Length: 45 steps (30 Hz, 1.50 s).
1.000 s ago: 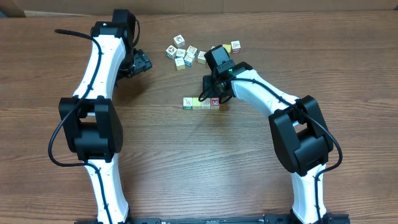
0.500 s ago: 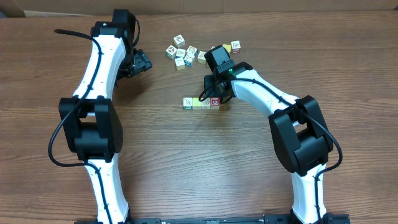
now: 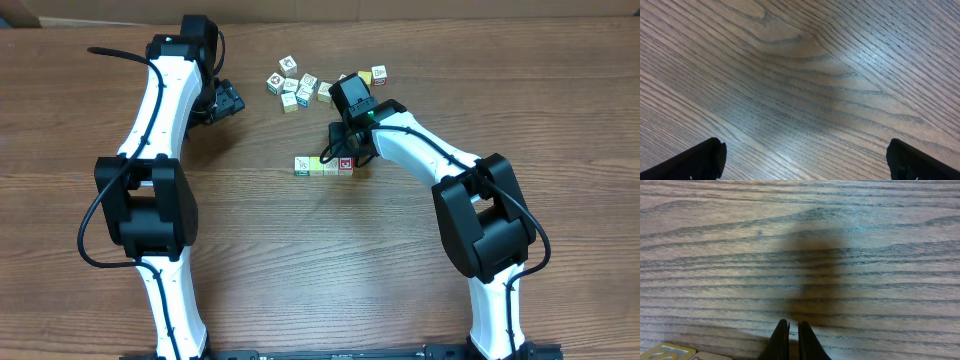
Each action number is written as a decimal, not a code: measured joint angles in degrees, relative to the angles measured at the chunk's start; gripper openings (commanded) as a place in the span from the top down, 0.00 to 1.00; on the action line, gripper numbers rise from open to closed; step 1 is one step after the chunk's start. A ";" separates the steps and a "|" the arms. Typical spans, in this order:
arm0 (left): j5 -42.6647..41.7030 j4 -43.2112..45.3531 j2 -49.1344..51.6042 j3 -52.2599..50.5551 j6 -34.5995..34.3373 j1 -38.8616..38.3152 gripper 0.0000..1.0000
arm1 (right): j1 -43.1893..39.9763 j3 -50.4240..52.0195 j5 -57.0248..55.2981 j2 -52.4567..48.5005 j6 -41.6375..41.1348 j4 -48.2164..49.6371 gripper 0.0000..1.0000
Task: Form a horizontal line
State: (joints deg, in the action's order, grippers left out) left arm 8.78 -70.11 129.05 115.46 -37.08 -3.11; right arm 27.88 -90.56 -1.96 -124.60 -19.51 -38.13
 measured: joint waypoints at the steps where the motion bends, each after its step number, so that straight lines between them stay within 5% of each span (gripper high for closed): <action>1: 0.00 0.00 0.00 0.00 0.00 0.00 0.00 | 0.02 0.00 -0.02 -0.02 0.02 0.00 0.96; 45: 0.00 0.00 0.00 0.00 -0.02 0.00 0.00 | -0.04 -0.07 -0.31 0.00 0.02 -1.60 0.95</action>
State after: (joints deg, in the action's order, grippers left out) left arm 8.78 -70.11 129.05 115.46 -37.10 -3.11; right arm 27.83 -90.63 -2.26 -124.60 -19.49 -39.72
